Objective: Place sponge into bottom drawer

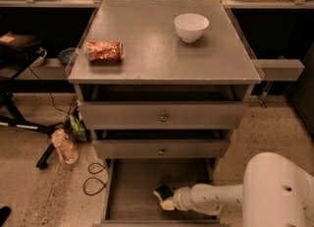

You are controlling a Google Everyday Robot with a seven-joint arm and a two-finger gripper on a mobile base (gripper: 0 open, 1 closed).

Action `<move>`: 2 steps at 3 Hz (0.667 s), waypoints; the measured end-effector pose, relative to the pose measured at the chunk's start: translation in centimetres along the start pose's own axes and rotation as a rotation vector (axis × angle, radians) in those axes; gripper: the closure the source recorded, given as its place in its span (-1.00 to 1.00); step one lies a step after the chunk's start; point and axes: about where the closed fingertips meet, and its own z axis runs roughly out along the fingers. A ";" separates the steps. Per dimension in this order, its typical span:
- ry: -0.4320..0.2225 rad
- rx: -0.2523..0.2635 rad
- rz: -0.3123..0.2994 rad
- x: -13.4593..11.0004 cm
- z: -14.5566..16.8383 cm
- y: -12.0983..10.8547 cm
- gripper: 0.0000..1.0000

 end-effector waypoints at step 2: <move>0.000 0.000 0.000 0.0 0.0 0.0 -1.00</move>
Offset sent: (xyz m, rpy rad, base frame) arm 0.0000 0.0000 0.0000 0.0000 0.0000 0.0000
